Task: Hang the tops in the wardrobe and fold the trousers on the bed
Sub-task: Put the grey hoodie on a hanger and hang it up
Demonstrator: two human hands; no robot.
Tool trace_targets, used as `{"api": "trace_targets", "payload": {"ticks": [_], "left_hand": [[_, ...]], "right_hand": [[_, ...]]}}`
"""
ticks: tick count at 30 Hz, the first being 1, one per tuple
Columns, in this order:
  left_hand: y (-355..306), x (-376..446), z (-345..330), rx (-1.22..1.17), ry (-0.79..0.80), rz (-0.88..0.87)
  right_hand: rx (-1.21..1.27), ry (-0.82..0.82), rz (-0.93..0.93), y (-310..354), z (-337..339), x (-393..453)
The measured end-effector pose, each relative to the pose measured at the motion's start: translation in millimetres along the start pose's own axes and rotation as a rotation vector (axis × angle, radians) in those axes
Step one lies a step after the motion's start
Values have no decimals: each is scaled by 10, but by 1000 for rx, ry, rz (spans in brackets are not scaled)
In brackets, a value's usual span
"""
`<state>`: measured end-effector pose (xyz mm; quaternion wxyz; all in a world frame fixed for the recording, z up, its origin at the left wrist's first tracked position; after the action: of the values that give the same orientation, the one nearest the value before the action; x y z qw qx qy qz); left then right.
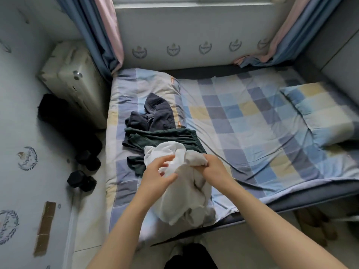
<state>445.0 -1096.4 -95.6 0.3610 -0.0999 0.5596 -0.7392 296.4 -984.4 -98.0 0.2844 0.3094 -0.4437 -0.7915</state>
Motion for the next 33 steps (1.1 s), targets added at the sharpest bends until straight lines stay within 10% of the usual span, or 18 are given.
{"api": "trace_targets", "payload": {"ticks": [7, 14, 20, 27, 33], "left_hand": [[751, -185, -202, 210, 358, 212], [332, 61, 62, -53, 2, 99], [-1030, 235, 184, -305, 31, -114], [-2234, 187, -662, -266, 275, -228], [-2850, -349, -1806, 50, 602, -459]], "right_hand": [[408, -145, -24, 416, 369, -216], [577, -470, -79, 545, 1171, -410], [389, -665, -139, 117, 1823, -646], [-110, -680, -196, -54, 2172, -1260], [139, -438, -88, 88, 1866, -1599]]}}
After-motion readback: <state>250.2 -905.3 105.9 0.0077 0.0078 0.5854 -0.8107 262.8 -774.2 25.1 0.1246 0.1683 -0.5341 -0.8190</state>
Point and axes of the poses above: each hand's wrist, its own x-axis towards the middle knuckle, its own z-axis out of the back of the hand, y = z × x, the point moved 6 cm from there along x, towards the middle knuckle, and after that the axes turned 4 degrees about x, right-handed, at the moved point
